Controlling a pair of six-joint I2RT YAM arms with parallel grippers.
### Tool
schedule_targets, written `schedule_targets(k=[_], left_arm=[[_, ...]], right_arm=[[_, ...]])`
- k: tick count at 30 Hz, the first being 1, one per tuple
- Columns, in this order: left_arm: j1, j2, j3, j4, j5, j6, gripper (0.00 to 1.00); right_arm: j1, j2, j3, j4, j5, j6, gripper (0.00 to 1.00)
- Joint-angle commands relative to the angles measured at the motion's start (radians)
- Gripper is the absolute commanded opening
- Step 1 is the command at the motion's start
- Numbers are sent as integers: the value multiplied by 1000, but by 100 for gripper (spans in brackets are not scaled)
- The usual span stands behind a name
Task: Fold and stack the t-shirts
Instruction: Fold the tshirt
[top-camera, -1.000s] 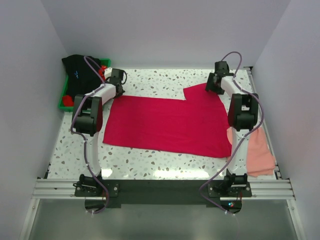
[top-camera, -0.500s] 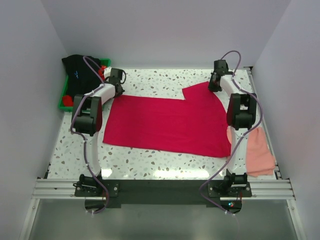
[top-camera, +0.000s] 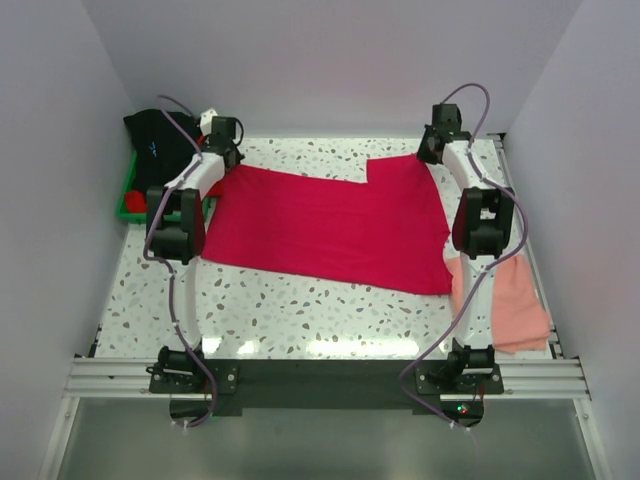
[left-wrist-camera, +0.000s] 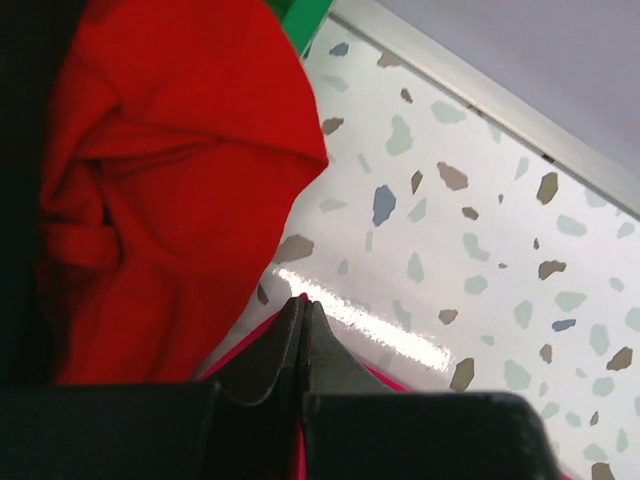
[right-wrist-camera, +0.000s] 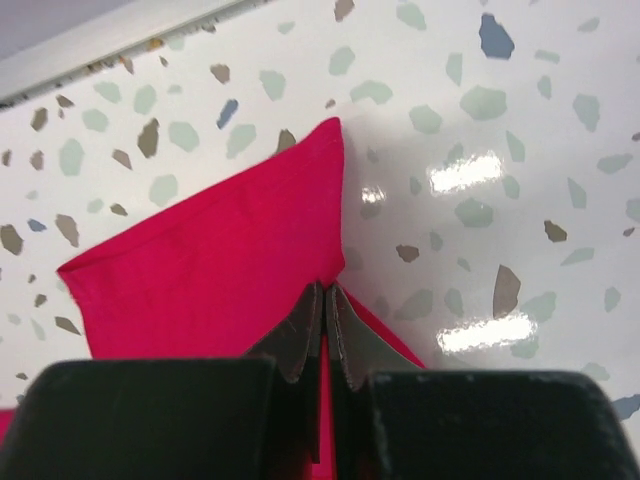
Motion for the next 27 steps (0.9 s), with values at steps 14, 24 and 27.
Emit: schedule_targets(k=[14,24,27], left_arm=[[52,-86,-63,81,33,42,0],[65,-203,-227,97,29,31,0],[65,-228,-259,98,24,14,0]], right_arm=[[-18,-320,-378,161,-25,32,0],[-15,-623,-758,233,-33,97,0],[-15,-666,-837,252,-40,116,0]])
